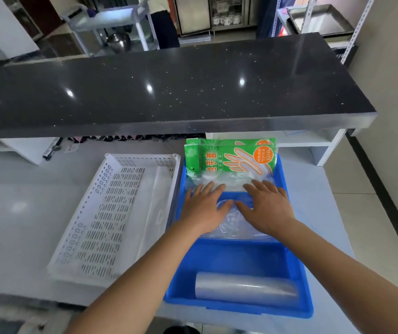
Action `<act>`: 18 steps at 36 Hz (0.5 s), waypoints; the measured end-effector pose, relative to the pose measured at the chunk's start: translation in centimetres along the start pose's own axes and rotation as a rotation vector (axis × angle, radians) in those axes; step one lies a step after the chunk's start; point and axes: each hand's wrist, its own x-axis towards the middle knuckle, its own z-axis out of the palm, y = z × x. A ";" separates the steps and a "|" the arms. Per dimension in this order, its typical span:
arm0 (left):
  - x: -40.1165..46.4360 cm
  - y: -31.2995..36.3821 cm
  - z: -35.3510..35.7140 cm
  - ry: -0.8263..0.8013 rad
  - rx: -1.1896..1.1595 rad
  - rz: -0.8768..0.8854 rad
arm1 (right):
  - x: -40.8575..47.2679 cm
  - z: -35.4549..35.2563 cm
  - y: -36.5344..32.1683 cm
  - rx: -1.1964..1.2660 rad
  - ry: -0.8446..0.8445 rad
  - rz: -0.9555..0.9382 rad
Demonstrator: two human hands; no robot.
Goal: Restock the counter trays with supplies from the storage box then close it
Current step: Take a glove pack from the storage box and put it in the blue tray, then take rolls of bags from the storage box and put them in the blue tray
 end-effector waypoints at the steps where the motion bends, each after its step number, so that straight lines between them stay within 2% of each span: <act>1: -0.8 0.0 -0.3 0.024 -0.030 -0.009 | -0.3 -0.3 -0.2 0.020 0.027 -0.026; 6: -6.8 -0.8 -1.9 0.187 -0.149 -0.033 | -1.9 -1.3 -2.3 0.168 0.041 -0.124; 9: -10.9 -2.6 -2.0 0.208 -0.155 -0.091 | -3.0 -1.4 -4.9 0.214 0.021 -0.157; 13: -17.0 -6.8 -0.9 0.232 -0.177 -0.195 | -5.7 -1.1 -10.1 0.270 0.018 -0.208; 18: -25.8 -13.6 1.7 0.285 -0.389 -0.360 | -11.2 0.8 -18.5 0.279 -0.065 -0.311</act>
